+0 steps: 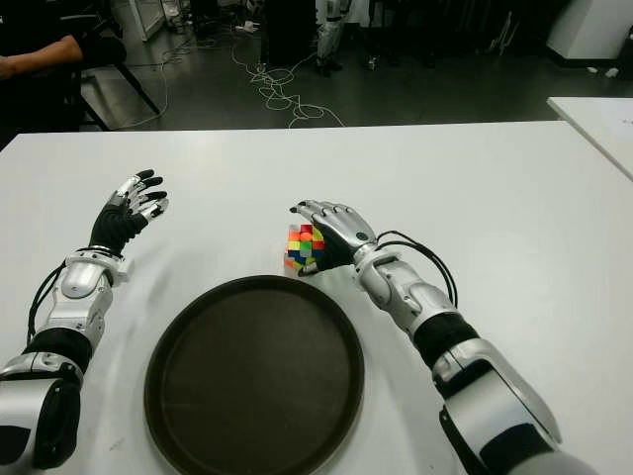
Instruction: Pick up the Rubik's Cube and put it in the plate
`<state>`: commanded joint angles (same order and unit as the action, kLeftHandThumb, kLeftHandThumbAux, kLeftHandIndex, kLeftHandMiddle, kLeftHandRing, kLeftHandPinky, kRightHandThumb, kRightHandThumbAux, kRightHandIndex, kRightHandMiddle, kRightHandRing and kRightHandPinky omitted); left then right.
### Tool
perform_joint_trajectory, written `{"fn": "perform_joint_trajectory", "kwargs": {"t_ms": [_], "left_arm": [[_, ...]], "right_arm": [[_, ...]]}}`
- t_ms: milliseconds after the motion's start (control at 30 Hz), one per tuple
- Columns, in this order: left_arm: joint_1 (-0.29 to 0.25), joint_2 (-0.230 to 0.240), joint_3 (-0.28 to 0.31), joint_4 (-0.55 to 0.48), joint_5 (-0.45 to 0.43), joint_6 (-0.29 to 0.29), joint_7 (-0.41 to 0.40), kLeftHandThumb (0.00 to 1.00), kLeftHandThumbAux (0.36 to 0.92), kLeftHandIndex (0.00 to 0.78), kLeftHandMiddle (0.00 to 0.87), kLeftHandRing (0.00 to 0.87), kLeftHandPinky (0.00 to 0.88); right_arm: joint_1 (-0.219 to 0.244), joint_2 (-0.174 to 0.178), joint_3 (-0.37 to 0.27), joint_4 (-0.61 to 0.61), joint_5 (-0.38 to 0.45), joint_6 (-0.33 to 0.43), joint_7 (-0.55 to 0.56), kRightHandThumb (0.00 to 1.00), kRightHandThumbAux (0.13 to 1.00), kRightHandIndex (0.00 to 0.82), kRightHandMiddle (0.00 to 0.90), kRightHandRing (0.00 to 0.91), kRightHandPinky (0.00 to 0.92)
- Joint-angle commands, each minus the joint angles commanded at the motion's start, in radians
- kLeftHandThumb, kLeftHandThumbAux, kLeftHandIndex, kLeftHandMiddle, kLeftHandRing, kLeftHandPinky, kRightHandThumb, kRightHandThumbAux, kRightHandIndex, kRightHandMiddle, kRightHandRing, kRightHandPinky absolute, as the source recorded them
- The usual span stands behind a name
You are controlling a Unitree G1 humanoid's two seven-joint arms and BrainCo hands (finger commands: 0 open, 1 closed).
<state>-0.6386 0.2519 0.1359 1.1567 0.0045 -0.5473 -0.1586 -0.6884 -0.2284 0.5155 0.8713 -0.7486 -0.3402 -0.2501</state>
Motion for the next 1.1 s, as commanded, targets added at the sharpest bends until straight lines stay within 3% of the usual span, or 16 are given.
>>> {"fn": "perform_joint_trajectory", "kwargs": {"t_ms": [233,500,633,1100], "left_arm": [[-0.003,-0.001,0.003,-0.001,-0.006,0.004,-0.010,0.231,0.690,0.084,0.157,0.161,0.187],[-0.006,-0.003,0.005,0.002,-0.009,0.008,-0.011,0.234,0.670,0.093,0.159,0.168,0.206],[-0.005,-0.004,0.005,0.001,-0.009,0.004,-0.012,0.240,0.669,0.094,0.162,0.173,0.214],[-0.005,-0.003,0.005,0.000,-0.008,0.000,-0.017,0.253,0.702,0.092,0.150,0.160,0.210]], "right_arm": [[-0.009,0.003,0.007,0.017,-0.008,0.005,-0.012,0.000,0.732,0.095,0.127,0.146,0.153],[-0.006,0.007,0.001,0.022,0.005,-0.006,-0.020,0.000,0.745,0.102,0.137,0.168,0.200],[-0.006,0.011,0.002,0.025,0.009,-0.009,-0.007,0.000,0.741,0.096,0.130,0.161,0.181],[-0.006,0.012,0.012,0.035,0.019,-0.033,0.038,0.000,0.735,0.097,0.130,0.156,0.186]]}}
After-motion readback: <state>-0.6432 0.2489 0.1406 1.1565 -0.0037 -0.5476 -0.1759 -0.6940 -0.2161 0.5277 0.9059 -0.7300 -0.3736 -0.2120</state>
